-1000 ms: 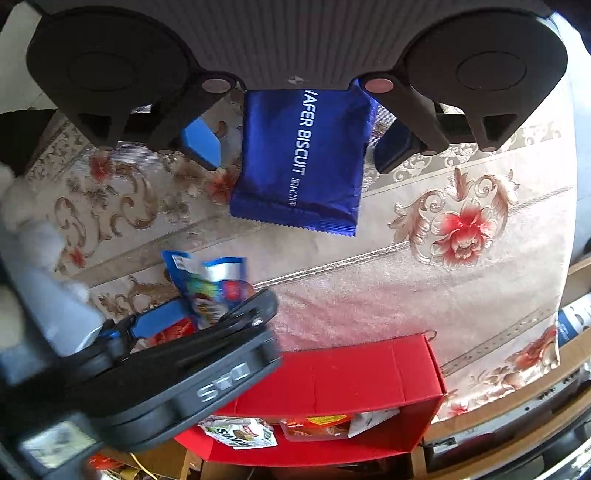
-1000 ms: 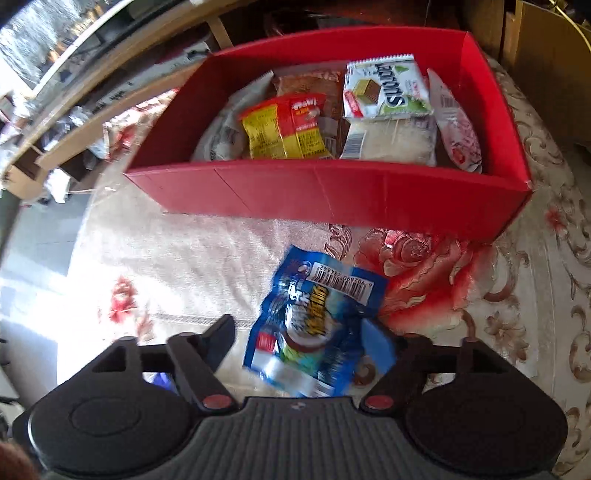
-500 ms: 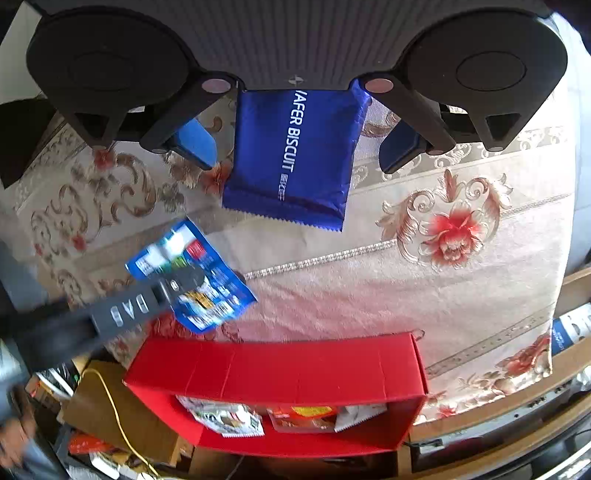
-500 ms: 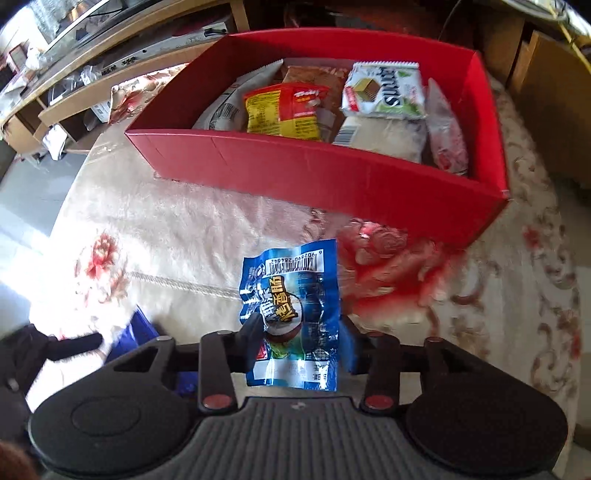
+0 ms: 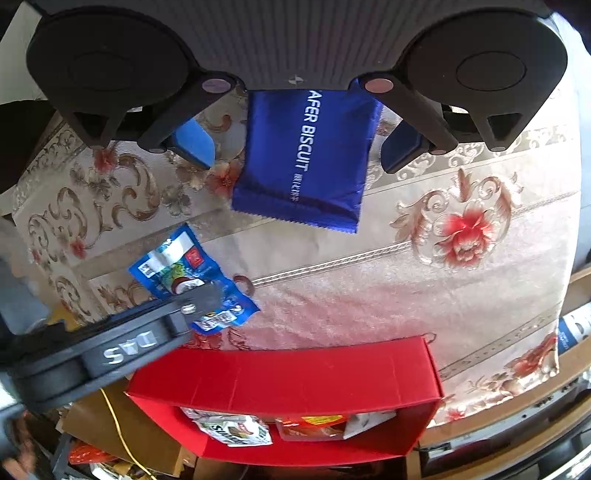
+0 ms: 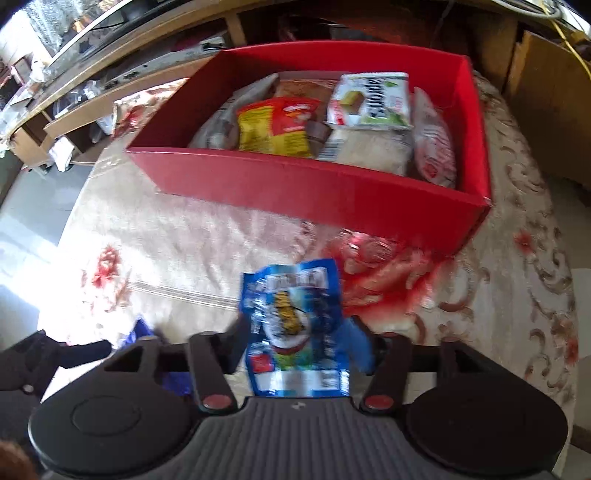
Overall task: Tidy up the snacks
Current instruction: 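Grasp and lift the blue-white sausage packet with the right gripper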
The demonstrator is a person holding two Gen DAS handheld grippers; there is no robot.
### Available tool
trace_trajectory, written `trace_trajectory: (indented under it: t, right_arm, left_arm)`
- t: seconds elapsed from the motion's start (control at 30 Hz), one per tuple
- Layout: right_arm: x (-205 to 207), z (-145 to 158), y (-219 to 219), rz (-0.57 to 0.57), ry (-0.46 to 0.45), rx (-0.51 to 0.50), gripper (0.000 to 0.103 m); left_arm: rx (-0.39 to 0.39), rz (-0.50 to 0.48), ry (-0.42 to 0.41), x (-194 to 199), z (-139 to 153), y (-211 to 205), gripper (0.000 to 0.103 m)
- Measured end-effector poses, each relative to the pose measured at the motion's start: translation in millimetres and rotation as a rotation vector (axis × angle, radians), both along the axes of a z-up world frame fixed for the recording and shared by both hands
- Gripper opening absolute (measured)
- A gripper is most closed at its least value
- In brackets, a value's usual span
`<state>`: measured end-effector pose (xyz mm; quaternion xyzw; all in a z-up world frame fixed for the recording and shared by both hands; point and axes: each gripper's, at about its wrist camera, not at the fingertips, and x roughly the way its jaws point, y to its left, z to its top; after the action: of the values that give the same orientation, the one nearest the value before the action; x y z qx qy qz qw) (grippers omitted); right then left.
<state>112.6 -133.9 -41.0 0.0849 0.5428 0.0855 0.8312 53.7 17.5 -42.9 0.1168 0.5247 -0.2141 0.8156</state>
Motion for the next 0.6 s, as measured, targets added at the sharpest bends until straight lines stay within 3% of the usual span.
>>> trace_trajectory:
  t: [0.2,0.27,0.3,0.5,0.57,0.6]
  right_arm:
    - [6,-16,27,0.049,0.020,-0.116,0.089]
    - [4,-20,29,0.077,0.015,-0.114,0.103]
    - [4,-21,29,0.083,0.017,-0.104,0.103]
    - [4,-19,24,0.118,0.029,-0.091,0.103]
    - [0,-16,27,0.144,0.012,-0.174,0.081]
    - [-3,-14,25,0.154,0.003,-0.193,0.079]
  left_arm:
    - [0.006,-0.004,0.006,-3,-1,4,0.099]
    - [0.004,0.000,0.006,-3,-1,6,0.099]
    - [0.003,0.000,0.007,-3,-1,7,0.099]
    - [0.011,-0.013,0.007,-3,-1,3,0.101]
    - [0.016,-0.010,-0.006,-2,0,2,0.101]
    - [0.017,-0.007,-0.015,-2,2,2,0.101]
